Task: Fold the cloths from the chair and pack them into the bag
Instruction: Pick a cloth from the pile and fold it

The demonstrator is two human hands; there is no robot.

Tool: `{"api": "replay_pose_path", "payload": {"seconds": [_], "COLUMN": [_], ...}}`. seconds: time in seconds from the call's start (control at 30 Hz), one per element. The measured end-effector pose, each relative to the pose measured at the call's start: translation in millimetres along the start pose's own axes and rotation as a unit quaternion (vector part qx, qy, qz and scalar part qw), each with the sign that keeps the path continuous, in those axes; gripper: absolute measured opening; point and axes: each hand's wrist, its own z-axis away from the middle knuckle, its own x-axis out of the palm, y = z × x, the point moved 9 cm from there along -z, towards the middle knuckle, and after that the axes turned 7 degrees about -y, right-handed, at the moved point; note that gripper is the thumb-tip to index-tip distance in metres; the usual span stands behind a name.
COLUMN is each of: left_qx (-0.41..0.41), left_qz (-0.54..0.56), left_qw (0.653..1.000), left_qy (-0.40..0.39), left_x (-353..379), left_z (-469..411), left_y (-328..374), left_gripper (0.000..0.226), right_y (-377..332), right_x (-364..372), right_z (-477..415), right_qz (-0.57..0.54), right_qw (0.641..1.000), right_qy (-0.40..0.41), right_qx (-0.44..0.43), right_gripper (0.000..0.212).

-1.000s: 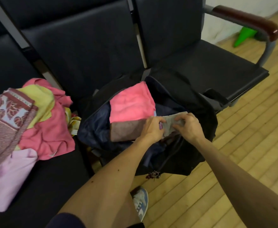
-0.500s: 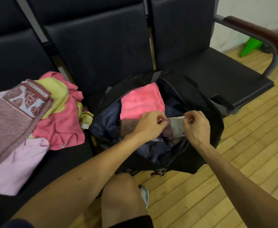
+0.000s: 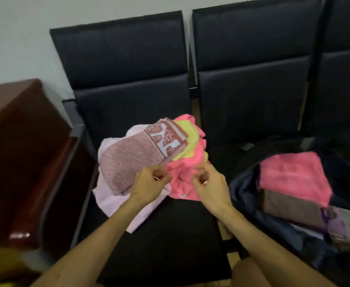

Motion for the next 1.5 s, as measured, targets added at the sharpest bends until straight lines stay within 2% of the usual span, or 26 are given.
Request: {"api": "replay_pose_path", "payload": {"seconds": [0.07,0.17,0.23,0.3,0.47,0.57,0.63,0.7,0.8,0.87,0.97,1.03,1.17,1.37,1.5], "left_qx": [-0.022,-0.053,-0.068,-0.068,-0.02,0.024,0.045,0.061,0.069,0.078,0.107,0.143,0.18,0.259,0.323], "left_qz": [-0.007,-0.054,-0.088,-0.11,-0.102,-0.086,-0.089,-0.081,-0.089,-0.089,-0.082,-0.113,-0.164,-0.214,-0.181], "left_qw": [1.0,0.997,0.994,0.992,0.995,0.996,0.995,0.994,0.992,0.992,0.99,0.982,0.97,0.934,0.903], "left_qy": [0.017,0.014,0.003,0.009,0.001,-0.006,-0.019,-0.038,-0.053,-0.049,-0.043,-0.042,-0.017,0.118,0.217], "left_x": [-24.9,-39.4,-41.8,-42.8,-28.0,-11.9,0.3,16.0,31.0,33.5,23.5,9.5,-48.2,-163.8,-237.6], "left_z": [-8.1,-22.6,-36.1,-50.9,-97.7,-132.7,-152.6,-171.1,-183.4,-181.5,-173.4,-167.0,-143.5,-67.1,21.2], "left_y": [-30.4,-69.5,-90.6,-98.5,-72.3,-41.6,-23.5,-10.8,-6.0,-3.0,6.9,19.1,58.0,152.1,233.8], "left_gripper": [0.006,0.007,0.009,0.011,0.011,0.01,0.013,0.016,0.018,0.028,0.05,0.05,0.017,0.028,0.021], "right_y": [-5.7,-2.3,0.8,4.4,10.9,18.7,31.5,43.9,40.2,26.5,-3.4,-22.7,-74.2,-200.1,-289.8], "right_x": [42.6,95.0,114.8,116.1,79.4,65.5,63.0,59.6,56.0,54.8,61.7,65.4,41.0,-7.7,-51.8], "right_z": [-21.4,-46.3,-64.6,-87.5,-151.4,-179.0,-192.7,-202.5,-208.8,-205.8,-193.4,-184.1,-166.5,-121.7,-71.5], "right_qz": [-0.006,-0.011,-0.031,-0.038,0.068,0.122,0.116,0.133,0.237,0.303,0.298,0.268,0.192,0.107,0.057], "right_qw": [0.999,0.995,0.994,0.993,0.993,0.986,0.984,0.978,0.965,0.951,0.945,0.945,0.965,0.977,0.976], "right_qy": [-0.037,-0.084,-0.081,-0.051,0.046,0.052,0.037,0.033,0.035,0.053,0.051,0.016,-0.019,-0.047,0.017], "right_qx": [0.016,0.054,0.071,0.095,0.087,0.1,0.132,0.157,0.108,0.036,-0.125,-0.186,-0.178,-0.181,-0.209], "right_gripper": [0.009,0.01,0.009,0.017,0.039,0.057,0.056,0.043,0.023,0.02,0.012,0.006,0.013,0.026,0.033]}}
